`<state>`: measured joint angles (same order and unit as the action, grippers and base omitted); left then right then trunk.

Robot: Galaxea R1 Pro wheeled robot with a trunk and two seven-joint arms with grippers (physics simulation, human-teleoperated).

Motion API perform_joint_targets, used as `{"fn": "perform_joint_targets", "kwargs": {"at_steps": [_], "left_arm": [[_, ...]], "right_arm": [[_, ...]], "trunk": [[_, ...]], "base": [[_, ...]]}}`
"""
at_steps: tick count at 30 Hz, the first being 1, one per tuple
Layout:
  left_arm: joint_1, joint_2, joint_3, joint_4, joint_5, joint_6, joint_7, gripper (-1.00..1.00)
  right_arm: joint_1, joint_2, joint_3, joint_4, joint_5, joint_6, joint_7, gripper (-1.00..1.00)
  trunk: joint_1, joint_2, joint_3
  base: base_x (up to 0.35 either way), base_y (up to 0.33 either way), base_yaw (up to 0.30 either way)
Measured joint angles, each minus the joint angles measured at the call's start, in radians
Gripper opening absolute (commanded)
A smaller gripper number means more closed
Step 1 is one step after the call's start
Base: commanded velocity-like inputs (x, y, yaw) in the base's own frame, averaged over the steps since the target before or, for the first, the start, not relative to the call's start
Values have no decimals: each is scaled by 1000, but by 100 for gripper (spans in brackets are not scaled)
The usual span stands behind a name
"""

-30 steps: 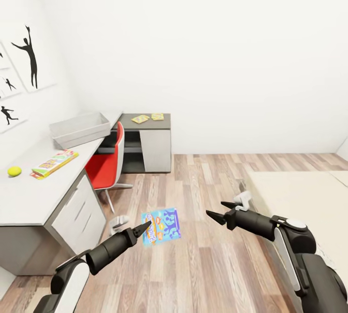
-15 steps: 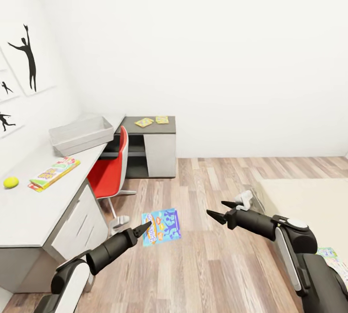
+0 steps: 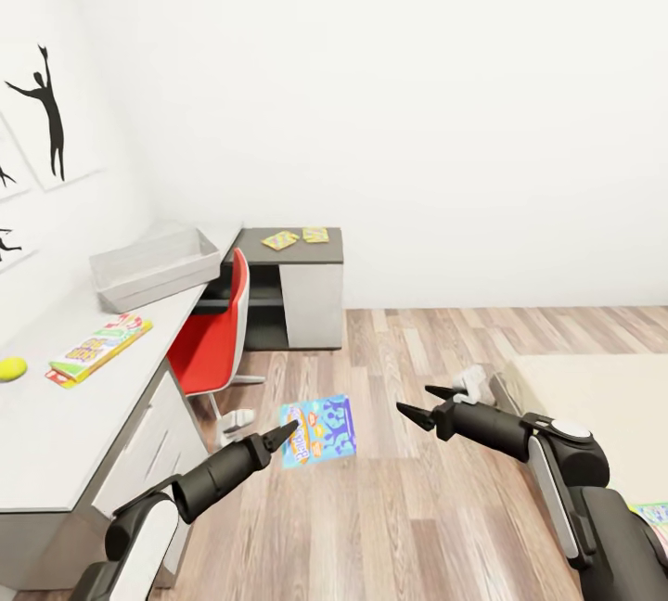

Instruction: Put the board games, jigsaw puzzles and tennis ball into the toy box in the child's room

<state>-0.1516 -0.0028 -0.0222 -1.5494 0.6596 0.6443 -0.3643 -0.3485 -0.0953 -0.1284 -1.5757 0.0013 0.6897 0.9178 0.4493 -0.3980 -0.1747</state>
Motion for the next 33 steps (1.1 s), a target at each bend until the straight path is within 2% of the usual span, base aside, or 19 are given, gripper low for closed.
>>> {"fn": "perform_joint_targets", "kwargs": {"at_steps": [7, 17, 22, 26, 33], "left_arm": [[-2, -4, -25, -30, 4, 10, 3, -100], [-2, -5, -34, -39, 5, 17, 12, -100], [-2, -11, -41, -41, 7, 18, 47, -100], [-2, -28, -60, -40, 2, 18, 82, -100], [-3, -41, -82, -39, 2, 18, 126, -100]], "right_arm": [[0, 0, -1, 0, -1, 0, 0, 100], [0, 0, -1, 1, 0, 0, 0, 100], [0, -1, -2, 1, -1, 0, -1, 100], [0, -2, -3, 2, -1, -1, -1, 100], [0, -2, -9, 6, -2, -7, 0, 100]], "trunk": [[0, 0, 0], [0, 0, 0], [0, 0, 0], [0, 0, 0], [0, 0, 0]], "base": [[32, 13, 0], [9, 4, 0], [2, 1, 0], [1, 0, 0], [0, 0, 0]]}}
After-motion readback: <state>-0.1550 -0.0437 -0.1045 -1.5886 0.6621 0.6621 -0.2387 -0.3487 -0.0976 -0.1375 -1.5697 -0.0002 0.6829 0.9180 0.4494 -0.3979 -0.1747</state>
